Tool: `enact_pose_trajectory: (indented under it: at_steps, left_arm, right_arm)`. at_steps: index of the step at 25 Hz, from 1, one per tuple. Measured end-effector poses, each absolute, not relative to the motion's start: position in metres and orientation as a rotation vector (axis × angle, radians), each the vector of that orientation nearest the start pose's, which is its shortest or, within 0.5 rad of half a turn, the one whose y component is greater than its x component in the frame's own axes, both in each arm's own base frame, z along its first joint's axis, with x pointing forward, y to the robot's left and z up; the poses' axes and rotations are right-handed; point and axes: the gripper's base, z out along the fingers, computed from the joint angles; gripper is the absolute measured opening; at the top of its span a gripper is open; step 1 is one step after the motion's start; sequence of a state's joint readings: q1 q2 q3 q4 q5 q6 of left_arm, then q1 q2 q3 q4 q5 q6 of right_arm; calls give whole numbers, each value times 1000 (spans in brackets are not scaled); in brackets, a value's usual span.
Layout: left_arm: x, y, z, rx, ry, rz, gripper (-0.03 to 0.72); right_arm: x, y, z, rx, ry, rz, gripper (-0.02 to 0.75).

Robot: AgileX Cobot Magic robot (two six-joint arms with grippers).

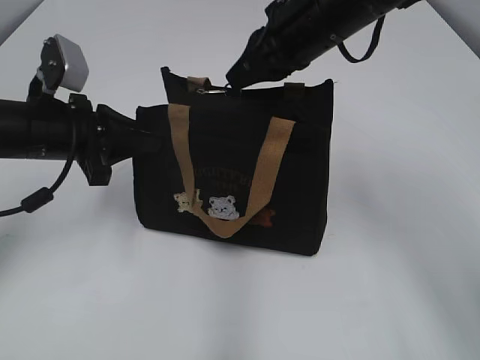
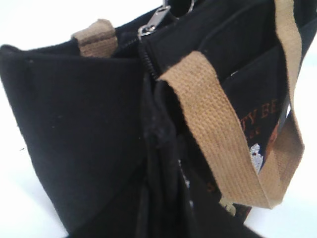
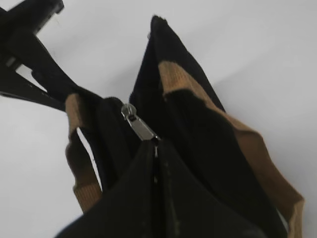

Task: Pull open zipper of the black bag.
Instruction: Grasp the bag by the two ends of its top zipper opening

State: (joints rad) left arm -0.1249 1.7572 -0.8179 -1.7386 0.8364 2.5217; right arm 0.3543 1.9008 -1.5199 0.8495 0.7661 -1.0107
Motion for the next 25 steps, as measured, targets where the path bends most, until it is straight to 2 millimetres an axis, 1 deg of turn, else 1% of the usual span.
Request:
enact_pose_trajectory:
  at_steps: [3, 5, 6, 8, 11, 13, 14, 15, 16, 17, 19, 20, 21, 23, 25]
  left_arm:
    - [310, -106, 181, 1199, 1668, -560, 74]
    - [310, -106, 181, 1199, 1668, -560, 74]
    - [310, -106, 180, 1199, 1669, -559, 74]
    - [310, -106, 180, 1199, 1672, -555, 74]
    - [310, -105, 180, 1198, 1676, -550, 74]
    - [310, -105, 180, 1198, 1678, -548, 74]
    - [310, -105, 180, 1198, 1678, -548, 74]
    - [310, -105, 180, 1198, 1678, -548, 74]
    - [310, -105, 180, 1198, 1678, -548, 74]
    - [310, -105, 180, 1198, 1678, -548, 74]
    - [310, -105, 180, 1198, 1678, -548, 74]
    - [310, -105, 180, 1198, 1678, -548, 74]
    - [310, -105, 180, 1198, 1678, -548, 74]
    - [310, -105, 180, 1198, 1677, -549, 74]
    - [310, -105, 180, 1198, 1677, -549, 74]
  right_arm:
    - [379, 183, 263, -1030, 2244, 635, -1]
    - [376, 170, 266, -1020, 2328, 594, -1]
    - [374, 160, 270, -1022, 2365, 552, -1]
    - [370, 139, 282, -975, 2428, 469, -1]
    - [360, 110, 308, -896, 2460, 373, -1]
    - [356, 103, 318, -860, 2450, 365, -1]
    - [355, 104, 321, -846, 2443, 390, -1]
    - [355, 107, 322, -816, 2433, 451, 1]
    - [356, 113, 322, -782, 2421, 541, 24]
    - [358, 120, 320, -759, 2402, 625, 62]
    - [365, 139, 314, -687, 2350, 843, 179]
    - [369, 149, 308, -646, 2328, 949, 231]
    - [372, 160, 300, -626, 2318, 1025, 264]
    - [379, 177, 283, -581, 2314, 1142, 291]
    - [386, 188, 261, -555, 2343, 1168, 298]
